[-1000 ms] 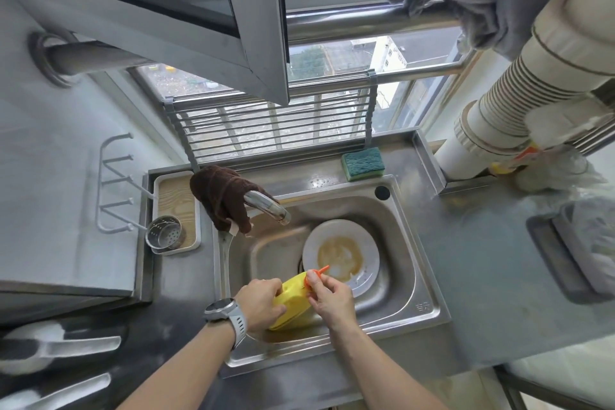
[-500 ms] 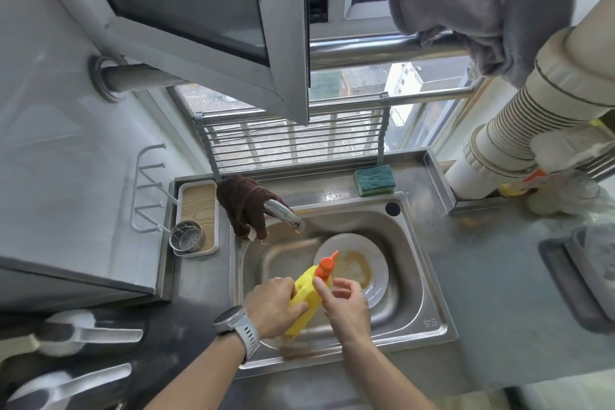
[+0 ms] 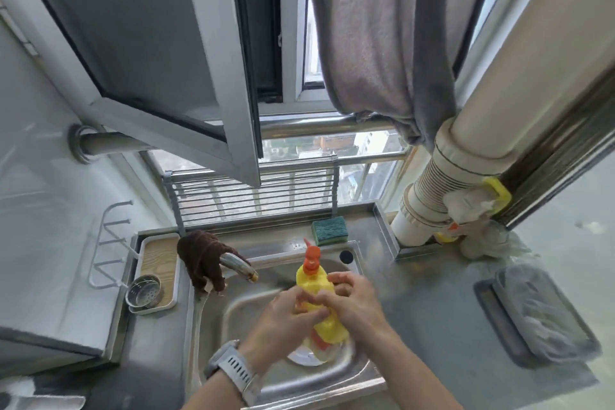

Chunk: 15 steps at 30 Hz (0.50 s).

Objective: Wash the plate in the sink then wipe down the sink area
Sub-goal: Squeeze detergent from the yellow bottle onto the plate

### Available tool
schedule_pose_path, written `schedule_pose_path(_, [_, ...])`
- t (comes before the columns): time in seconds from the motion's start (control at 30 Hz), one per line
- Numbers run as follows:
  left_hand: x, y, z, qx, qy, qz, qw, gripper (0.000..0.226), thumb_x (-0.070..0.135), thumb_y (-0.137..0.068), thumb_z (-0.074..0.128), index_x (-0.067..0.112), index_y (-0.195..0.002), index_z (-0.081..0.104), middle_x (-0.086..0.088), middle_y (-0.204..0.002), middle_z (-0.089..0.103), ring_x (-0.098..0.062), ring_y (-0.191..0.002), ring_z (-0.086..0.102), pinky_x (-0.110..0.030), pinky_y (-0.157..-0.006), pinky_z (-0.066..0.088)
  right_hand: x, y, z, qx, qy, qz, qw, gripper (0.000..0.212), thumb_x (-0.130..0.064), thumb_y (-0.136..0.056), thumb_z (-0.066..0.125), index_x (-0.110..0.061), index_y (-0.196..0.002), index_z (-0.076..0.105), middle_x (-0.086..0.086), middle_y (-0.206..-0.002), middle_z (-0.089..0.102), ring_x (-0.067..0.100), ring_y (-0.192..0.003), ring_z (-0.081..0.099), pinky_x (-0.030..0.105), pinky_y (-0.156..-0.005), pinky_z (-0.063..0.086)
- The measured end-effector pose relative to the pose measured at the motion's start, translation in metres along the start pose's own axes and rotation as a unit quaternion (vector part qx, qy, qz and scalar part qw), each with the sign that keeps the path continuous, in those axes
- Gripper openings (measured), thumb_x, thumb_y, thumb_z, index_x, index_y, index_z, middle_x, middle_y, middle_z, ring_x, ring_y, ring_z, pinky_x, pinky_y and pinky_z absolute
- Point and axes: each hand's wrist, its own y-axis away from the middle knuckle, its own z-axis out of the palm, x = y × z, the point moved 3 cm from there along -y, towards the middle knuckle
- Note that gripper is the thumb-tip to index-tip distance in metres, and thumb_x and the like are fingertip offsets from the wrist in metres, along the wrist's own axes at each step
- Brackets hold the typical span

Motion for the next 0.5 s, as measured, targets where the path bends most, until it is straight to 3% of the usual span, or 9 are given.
schedule_pose_path(0.07, [0.019, -0.011, 0.015, 0.008, 0.021, -0.001, 1.0, 0.021, 0.041, -0.081, 0.077, 0.03, -0.098, 0.07, 0.0, -0.104, 0.073, -0.018, -0.09, 0.071, -0.039, -0.082, 0.058, -0.007, -0.008, -0.036, 0.028, 0.023, -0.024, 0.999, 0.046, -0.026, -0.066, 0.077, -0.018, -0.111, 0.069, 0.003, -0.093, 0.076, 0.018, -0.087, 0.074, 0.044, -0.082, 0.061])
schedule_pose_path(0.2, [0.062, -0.04, 0.054, 0.057, 0.02, 0.046, 0.997, 0.016, 0.033, -0.09, 0.07, 0.034, -0.105, 0.062, 0.007, -0.105, 0.071, -0.01, -0.094, 0.069, -0.039, -0.087, 0.059, -0.017, -0.021, -0.106, 0.082, 0.05, -0.043, 0.994, 0.027, -0.018, -0.076, 0.076, -0.026, -0.1, 0.068, -0.002, -0.094, 0.075, 0.015, -0.087, 0.073, 0.04, -0.081, 0.061])
schedule_pose_path(0.4, [0.104, -0.086, 0.126, 0.05, -0.071, 0.037, 0.996, 0.055, 0.034, -0.095, 0.062, 0.024, -0.146, 0.042, -0.002, -0.145, 0.052, -0.021, -0.13, 0.053, -0.042, -0.11, 0.045, 0.002, -0.047, -0.172, 0.132, 0.084, -0.063, 0.986, 0.031, -0.018, -0.076, 0.08, -0.027, -0.102, 0.066, -0.007, -0.092, 0.07, 0.007, -0.085, 0.067, 0.021, -0.068, 0.05])
schedule_pose_path(0.5, [0.112, -0.103, 0.157, 0.027, -0.093, 0.018, 0.995, 0.061, 0.031, -0.095, 0.062, 0.025, -0.15, 0.037, -0.005, -0.149, 0.05, -0.023, -0.133, 0.051, -0.043, -0.11, 0.045, 0.013, -0.063, -0.199, 0.119, 0.129, -0.079, 0.981, 0.035, -0.014, -0.074, 0.078, -0.029, -0.103, 0.066, -0.013, -0.095, 0.069, 0.001, -0.088, 0.065, 0.014, -0.066, 0.046])
